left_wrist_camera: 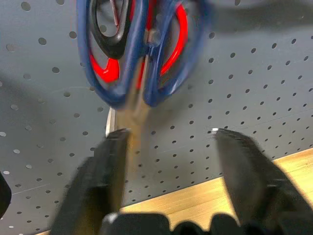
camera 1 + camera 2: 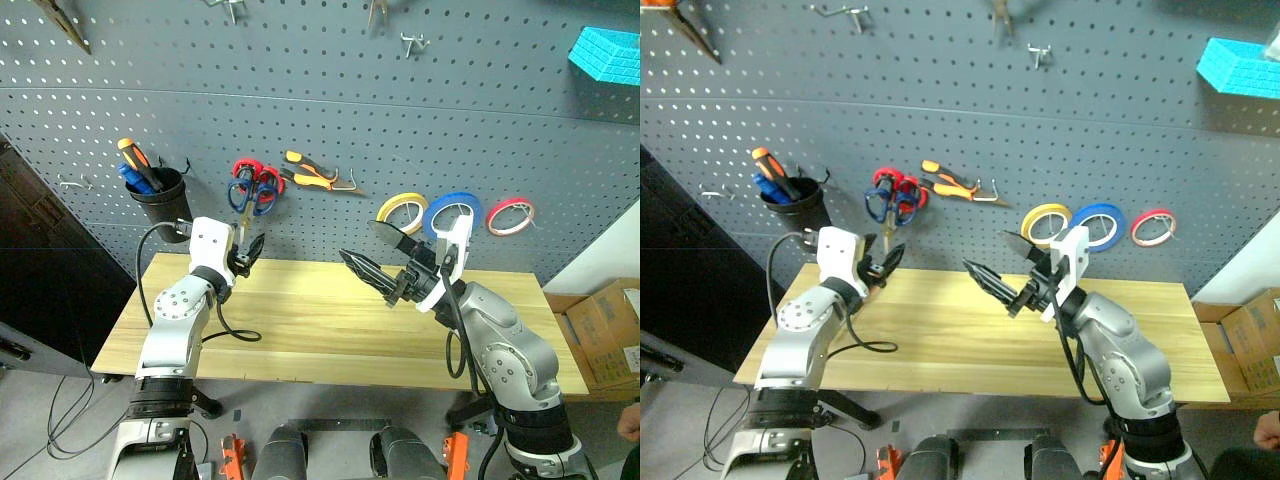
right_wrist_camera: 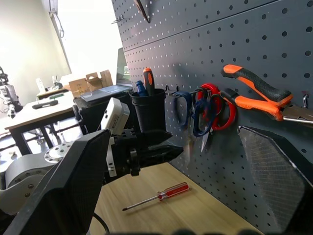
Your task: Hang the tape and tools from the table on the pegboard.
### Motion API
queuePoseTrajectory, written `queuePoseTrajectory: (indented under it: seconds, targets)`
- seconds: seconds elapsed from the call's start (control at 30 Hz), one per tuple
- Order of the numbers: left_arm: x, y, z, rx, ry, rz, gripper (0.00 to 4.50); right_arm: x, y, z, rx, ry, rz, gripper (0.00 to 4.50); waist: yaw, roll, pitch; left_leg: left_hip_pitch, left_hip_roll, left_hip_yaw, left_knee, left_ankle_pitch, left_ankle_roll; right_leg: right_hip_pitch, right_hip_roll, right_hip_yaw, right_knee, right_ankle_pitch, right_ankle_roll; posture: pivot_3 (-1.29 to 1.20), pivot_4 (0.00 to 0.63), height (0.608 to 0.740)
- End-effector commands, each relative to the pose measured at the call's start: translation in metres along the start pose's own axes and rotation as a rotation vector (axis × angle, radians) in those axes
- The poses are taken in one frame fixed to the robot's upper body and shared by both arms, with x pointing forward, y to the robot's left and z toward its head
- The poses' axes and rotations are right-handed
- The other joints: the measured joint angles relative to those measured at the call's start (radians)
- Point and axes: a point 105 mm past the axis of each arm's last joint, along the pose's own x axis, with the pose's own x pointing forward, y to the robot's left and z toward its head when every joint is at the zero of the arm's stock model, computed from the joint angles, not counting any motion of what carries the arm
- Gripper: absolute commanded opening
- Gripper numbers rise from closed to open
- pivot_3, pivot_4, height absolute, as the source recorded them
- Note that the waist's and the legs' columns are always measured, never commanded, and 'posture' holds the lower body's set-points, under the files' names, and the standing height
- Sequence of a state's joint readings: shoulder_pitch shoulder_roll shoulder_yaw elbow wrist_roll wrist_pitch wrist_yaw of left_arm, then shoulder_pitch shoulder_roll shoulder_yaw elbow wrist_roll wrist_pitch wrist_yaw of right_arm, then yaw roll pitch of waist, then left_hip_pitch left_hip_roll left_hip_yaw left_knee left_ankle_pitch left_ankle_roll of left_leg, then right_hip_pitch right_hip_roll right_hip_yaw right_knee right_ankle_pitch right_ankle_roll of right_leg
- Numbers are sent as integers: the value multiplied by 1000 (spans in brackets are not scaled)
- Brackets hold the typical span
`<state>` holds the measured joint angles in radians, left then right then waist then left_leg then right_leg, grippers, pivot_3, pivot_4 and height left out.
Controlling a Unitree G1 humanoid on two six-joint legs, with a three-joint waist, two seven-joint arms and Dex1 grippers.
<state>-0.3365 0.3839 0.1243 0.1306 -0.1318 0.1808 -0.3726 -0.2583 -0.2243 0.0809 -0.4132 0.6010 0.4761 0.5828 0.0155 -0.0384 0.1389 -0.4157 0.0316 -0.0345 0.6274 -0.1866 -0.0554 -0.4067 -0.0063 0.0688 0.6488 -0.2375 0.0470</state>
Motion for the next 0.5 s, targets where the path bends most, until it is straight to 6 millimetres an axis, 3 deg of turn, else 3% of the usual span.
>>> queuePoseTrajectory:
  seconds: [0.03,0.23,0.4,0.5]
  targets:
    - [-3,3,8,9,-35,24,4440,0,6,13,-46,-36,17,4500,-1,0,0,0,0,0,0,0,0,0,0,0,0,0,0,64,101,740]
    - [-25,7,-20,-27,75,74,4477,-5,9,3,-63,27,17,4500,-14,0,1,0,0,0,-1,0,0,0,0,0,-1,0,0,61,115,740]
    - [-52,28,-58,-24,250,188,4477,-7,5,-46,-183,317,-16,4500,-18,2,5,1,1,0,-1,0,0,0,0,0,0,-1,-1,68,154,740]
    - [-56,40,-70,-24,320,199,4477,7,10,-59,-187,379,-1,4500,-18,4,13,1,1,0,-1,0,0,-2,-1,0,0,-1,-2,75,177,740]
